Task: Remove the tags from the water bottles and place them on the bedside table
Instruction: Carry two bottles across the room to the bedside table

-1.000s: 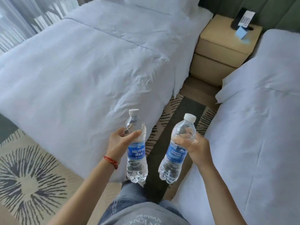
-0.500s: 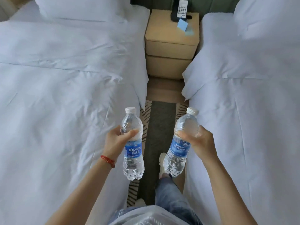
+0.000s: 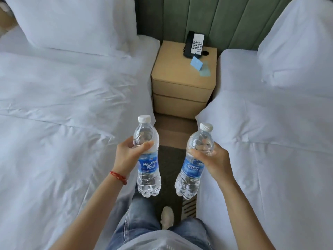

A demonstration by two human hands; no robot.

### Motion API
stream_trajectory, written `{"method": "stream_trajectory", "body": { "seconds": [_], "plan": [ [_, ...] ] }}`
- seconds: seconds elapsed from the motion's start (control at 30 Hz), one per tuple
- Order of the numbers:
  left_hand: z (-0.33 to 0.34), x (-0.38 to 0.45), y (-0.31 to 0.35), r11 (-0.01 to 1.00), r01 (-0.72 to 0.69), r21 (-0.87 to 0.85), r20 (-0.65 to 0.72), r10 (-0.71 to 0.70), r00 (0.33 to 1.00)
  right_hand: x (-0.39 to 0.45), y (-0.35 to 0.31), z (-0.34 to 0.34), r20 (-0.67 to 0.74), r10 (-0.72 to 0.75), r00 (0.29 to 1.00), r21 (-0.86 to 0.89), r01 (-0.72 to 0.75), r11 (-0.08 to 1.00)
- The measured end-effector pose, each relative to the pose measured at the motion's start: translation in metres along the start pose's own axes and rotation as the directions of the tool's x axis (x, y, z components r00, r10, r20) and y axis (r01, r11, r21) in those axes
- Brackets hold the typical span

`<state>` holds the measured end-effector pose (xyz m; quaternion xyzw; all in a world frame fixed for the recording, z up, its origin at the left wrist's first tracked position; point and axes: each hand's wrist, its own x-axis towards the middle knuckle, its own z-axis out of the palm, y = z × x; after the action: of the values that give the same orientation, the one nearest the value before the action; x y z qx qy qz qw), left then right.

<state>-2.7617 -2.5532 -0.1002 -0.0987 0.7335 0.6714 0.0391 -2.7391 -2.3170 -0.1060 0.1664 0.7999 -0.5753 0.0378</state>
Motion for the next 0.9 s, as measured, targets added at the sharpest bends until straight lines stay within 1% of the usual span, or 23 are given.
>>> {"method": "stream_trajectory", "body": {
  "seconds": [0.2, 0.33, 0.47, 0.57, 0.67, 0.83, 0.9],
  "plan": [
    [0.025, 0.115, 0.015, 0.999, 0.008, -0.033, 0.035, -0.006, 0.999, 0.103, -0.031, 0.004, -0.013, 0.026, 1.0, 0.04, -0.025, 0.999],
    [0.038, 0.201, 0.023, 0.999, -0.006, -0.038, 0.058, 0.008, 0.998, 0.178, -0.046, 0.013, -0.048, 0.023, 0.999, 0.015, -0.022, 1.0],
    [0.049, 0.286, 0.042, 1.0, -0.004, -0.014, 0.054, 0.005, 0.999, 0.254, -0.069, 0.02, -0.066, 0.048, 0.997, 0.037, -0.046, 0.998],
    [0.056, 0.343, 0.057, 1.0, -0.016, 0.02, 0.085, 0.014, 0.996, 0.308, -0.086, 0.023, -0.099, 0.043, 0.994, 0.022, -0.041, 0.999],
    [0.068, 0.391, 0.069, 0.999, -0.015, 0.051, 0.118, 0.009, 0.993, 0.353, -0.101, 0.023, -0.128, 0.038, 0.991, 0.022, -0.035, 0.999],
    [0.096, 0.461, 0.08, 0.998, -0.015, 0.067, 0.126, 0.006, 0.992, 0.428, -0.114, 0.016, -0.159, 0.034, 0.987, 0.062, -0.025, 0.998],
    [0.11, 0.489, 0.082, 0.997, -0.021, 0.073, 0.113, 0.012, 0.994, 0.461, -0.116, 0.01, -0.153, 0.021, 0.988, 0.044, -0.014, 0.999]
  ]
}}
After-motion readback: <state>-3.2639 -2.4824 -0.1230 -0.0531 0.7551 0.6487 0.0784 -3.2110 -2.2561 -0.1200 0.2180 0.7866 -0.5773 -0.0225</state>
